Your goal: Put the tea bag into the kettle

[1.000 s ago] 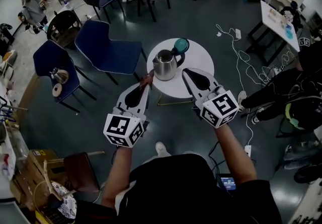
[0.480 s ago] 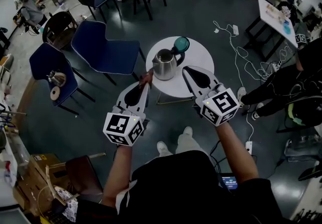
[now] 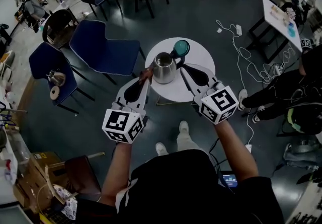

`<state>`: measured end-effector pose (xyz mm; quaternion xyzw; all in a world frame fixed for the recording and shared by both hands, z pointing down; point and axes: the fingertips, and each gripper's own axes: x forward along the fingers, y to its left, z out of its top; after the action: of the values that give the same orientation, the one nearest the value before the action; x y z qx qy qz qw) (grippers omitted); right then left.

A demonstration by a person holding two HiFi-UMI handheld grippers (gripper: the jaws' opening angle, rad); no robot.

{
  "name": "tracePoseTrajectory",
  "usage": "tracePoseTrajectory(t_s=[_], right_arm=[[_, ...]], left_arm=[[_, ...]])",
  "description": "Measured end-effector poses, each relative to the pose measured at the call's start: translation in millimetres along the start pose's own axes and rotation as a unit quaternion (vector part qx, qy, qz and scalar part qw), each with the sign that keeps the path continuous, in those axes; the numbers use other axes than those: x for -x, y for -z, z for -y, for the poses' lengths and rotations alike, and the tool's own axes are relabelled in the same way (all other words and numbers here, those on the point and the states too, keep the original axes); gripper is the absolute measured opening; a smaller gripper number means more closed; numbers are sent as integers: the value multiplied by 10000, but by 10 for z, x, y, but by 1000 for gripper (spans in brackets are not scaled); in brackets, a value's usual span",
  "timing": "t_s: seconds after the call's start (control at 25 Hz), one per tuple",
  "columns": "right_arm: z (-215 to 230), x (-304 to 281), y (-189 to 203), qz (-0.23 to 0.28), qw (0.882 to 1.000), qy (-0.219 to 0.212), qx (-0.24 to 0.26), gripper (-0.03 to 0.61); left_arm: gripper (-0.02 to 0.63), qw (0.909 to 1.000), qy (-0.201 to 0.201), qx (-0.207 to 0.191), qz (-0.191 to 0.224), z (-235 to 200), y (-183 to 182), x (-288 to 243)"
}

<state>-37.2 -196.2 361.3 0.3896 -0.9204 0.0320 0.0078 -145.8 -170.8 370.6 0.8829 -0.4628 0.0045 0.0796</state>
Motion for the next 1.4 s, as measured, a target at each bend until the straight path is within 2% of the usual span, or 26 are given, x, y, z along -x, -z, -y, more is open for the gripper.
tracePoseTrajectory(t_s=[0.28,0.84,1.4], right_arm=[[535,-114,8,-42,9999,-95,-73,18],[1175,-669,133,-153,9988,-365,-291,18],[1682,-962,500,-340,9968,-316,-650,18]], left_arm=[[29,9998,-181,38,-63,-41,15,-524],[31,9971,-539,52,-525,-448,259,-1222],[29,9935,-489,109,-1025,-692,662,-1903]])
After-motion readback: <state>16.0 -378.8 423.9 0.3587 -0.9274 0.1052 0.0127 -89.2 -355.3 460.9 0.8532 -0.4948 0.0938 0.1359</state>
